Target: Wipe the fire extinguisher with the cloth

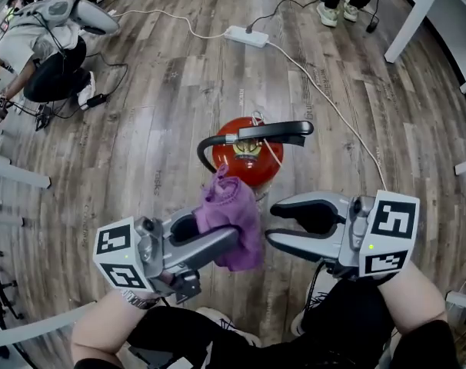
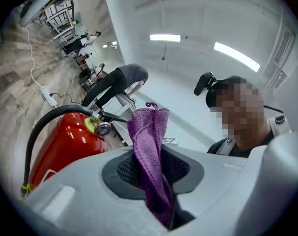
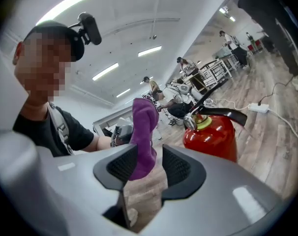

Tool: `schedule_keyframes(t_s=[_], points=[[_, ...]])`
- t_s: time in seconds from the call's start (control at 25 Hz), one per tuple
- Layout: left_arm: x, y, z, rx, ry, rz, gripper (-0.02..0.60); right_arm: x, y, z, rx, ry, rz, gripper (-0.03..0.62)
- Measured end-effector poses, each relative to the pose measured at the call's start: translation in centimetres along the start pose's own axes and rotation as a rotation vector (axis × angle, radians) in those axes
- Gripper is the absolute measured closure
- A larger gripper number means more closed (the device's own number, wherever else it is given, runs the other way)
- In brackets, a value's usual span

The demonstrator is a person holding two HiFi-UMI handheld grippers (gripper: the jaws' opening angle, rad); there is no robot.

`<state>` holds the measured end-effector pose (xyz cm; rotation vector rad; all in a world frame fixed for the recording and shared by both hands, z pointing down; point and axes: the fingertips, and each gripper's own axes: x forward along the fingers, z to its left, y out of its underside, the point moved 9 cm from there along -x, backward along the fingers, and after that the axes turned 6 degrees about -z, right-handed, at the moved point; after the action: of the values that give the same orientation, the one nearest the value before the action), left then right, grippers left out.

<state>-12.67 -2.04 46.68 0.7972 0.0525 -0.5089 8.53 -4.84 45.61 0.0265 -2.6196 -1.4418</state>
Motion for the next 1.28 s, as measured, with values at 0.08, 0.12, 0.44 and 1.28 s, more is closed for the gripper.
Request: schedule_keyframes(t_s=[0.08, 0.12, 0.44, 1.28], points=[[0.4, -0.4, -0.9, 0.037, -0.009, 0.003, 0.5, 0.2, -0.1, 0.0, 0.091, -0.034, -0.044, 0.394], [0.6, -0.4, -1.2, 0.062, -0.022, 0.013, 0.499, 0.3, -0.2, 0.1, 0.132, -0.052, -0.065, 0.376], [1.6, 0.8, -1.5, 0.066, -0.012, 0.044, 0.497, 2.5, 1.2, 1.8, 0.084, -0.114, 0.033, 0.363], [-4.7, 1.5, -1.1, 0.12, -0.087, 0.036, 0.584, -0.9, -10.2, 0.9, -0.253, 0.328, -0.033, 0.528]])
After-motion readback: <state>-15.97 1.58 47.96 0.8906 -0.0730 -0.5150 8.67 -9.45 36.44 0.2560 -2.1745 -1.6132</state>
